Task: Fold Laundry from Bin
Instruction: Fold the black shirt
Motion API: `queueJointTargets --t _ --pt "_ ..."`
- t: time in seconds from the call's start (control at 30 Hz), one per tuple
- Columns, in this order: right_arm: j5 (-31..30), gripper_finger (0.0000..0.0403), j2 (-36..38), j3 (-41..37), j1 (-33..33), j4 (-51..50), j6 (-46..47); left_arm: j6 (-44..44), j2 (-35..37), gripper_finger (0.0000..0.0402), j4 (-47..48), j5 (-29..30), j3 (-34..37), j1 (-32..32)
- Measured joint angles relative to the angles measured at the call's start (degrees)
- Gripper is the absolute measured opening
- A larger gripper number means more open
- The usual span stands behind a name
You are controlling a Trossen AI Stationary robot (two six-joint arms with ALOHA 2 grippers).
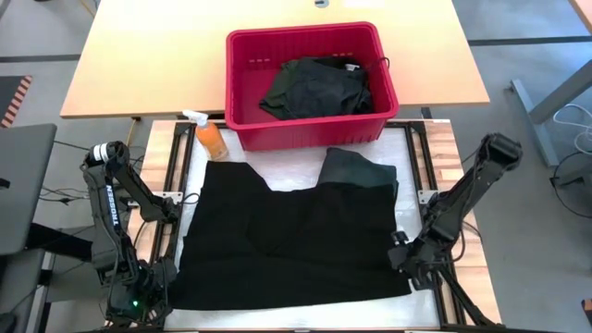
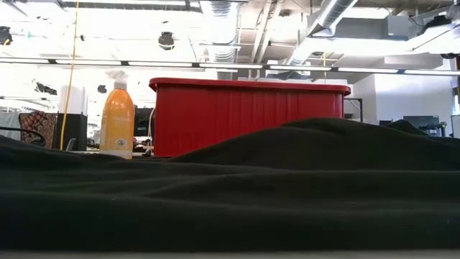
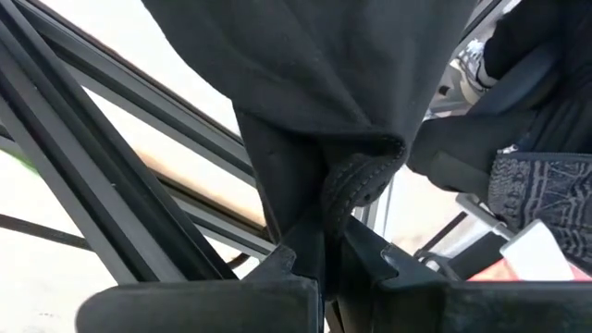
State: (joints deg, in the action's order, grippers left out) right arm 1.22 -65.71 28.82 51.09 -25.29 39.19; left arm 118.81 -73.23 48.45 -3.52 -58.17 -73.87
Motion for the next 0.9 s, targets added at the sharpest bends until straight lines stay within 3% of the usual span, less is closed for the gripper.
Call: queueJointTargets --t 0.13,0.27,0.4,0.47,0.67,0.9 --pt "0.21 0.0165 -1.52 0.00 -1.12 0.00 -4.12 0.39 0.00 0.0000 0.02 -0.05 0.00 0.00" --pt "2.09 0.0112 -1.95 0.00 -1.63 -0.01 -5.67 1.60 0.03 0.0000 -0.14 -0.10 0.00 0.00" --pt "8.54 0.0034 -0.75 0.37 -2.62 -0.39 -3.51 1.72 0.04 0.0000 -0.61 -0.12 0.00 0.00" --pt "11.73 0.0016 0.29 1.27 -3.27 -1.39 -0.30 1.72 0.04 0.0000 -0.61 -0.14 0.00 0.00" --pt "12.85 0.0045 1.74 4.58 -3.67 -8.01 17.12 1.70 0.04 0.0000 -0.55 -0.12 0.00 0.00" --pt "6.64 0.0049 -1.70 4.55 -5.09 -13.26 19.91 2.21 0.04 0.0000 -0.83 0.87 0.00 -0.07"
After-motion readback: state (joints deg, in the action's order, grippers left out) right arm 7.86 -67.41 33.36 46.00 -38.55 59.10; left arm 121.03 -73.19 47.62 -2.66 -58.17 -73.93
